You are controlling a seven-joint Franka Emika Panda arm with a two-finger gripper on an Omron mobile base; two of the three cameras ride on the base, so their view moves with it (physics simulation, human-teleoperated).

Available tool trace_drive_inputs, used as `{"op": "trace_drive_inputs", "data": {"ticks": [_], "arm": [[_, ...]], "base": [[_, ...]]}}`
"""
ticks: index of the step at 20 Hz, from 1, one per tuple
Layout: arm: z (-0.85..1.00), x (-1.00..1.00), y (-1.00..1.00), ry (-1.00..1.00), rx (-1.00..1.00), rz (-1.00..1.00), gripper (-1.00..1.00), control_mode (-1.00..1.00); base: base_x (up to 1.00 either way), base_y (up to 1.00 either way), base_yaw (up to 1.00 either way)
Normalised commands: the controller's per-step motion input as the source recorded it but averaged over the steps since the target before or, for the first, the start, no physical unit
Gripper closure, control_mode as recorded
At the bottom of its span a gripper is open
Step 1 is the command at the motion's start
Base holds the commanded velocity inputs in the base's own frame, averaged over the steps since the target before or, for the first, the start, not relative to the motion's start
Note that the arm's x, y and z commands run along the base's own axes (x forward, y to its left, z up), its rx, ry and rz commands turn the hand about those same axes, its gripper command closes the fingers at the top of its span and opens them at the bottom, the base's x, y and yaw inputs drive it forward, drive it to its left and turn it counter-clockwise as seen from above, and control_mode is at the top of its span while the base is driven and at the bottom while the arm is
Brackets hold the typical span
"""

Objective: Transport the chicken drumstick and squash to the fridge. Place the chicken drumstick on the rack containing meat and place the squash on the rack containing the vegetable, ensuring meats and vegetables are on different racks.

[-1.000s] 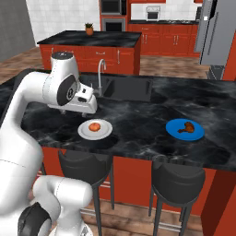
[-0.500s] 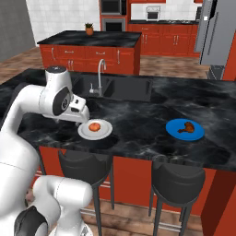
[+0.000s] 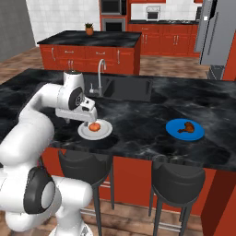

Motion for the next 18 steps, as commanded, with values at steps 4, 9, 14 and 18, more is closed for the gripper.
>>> {"op": "trace_drive_inputs", "data": {"ticks": [4, 9, 14, 18], "arm": [[-0.42, 0.67, 0.0, 0.12, 0.0, 0.0, -1.0, -1.0], [-0.38, 0.56, 0.0, 0.04, -0.01, 0.0, -1.0, -1.0], [-0.36, 0.5, 0.0, 0.0, -0.02, 0.0, -1.0, -1.0], [-0.34, 0.44, 0.03, 0.0, -0.04, 0.0, -1.0, -1.0]], "base": [[0.0, 0.0, 0.0], [0.0, 0.0, 0.0], [0.0, 0.0, 0.0], [0.0, 0.0, 0.0]]}}
